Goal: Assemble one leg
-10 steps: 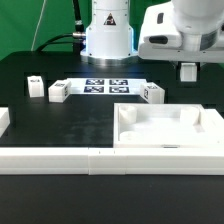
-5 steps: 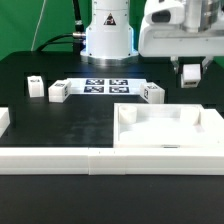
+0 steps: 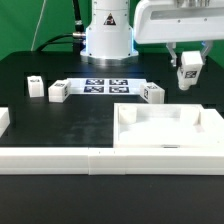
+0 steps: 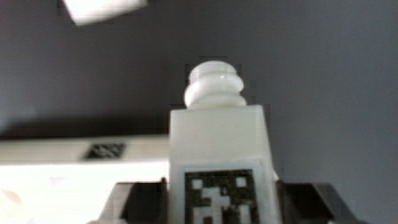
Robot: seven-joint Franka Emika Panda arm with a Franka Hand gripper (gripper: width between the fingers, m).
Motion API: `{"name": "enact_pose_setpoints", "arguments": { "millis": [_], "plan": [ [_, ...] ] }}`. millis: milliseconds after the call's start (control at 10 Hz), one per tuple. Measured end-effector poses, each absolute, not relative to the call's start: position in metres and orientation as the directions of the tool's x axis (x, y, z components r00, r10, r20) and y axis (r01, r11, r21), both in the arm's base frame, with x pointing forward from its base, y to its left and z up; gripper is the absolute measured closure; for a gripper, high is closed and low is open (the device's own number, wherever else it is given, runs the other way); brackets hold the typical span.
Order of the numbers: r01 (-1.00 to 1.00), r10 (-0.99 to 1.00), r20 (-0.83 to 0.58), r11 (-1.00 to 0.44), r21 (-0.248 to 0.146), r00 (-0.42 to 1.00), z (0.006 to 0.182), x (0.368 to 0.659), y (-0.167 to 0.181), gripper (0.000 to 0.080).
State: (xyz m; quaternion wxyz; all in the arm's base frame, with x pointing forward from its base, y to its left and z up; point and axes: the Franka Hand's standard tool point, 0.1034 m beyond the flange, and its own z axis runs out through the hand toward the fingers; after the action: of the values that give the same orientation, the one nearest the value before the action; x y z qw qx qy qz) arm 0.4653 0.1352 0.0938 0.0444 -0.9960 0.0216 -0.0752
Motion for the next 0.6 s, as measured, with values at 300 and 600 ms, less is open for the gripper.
{"name": "enact_pose_setpoints", "arguments": {
  "millis": [300, 600],
  "plan": [
    [-0.002, -0.043, 0.293, -0.990, -0.139, 0.955, 0.0927, 0.4575, 0.1484, 0.0511],
    [0.095, 0.060, 0.300, -0.990, -0.104, 0.952, 0.0910, 0.4671, 0.1443, 0.0511]
  ]
}}
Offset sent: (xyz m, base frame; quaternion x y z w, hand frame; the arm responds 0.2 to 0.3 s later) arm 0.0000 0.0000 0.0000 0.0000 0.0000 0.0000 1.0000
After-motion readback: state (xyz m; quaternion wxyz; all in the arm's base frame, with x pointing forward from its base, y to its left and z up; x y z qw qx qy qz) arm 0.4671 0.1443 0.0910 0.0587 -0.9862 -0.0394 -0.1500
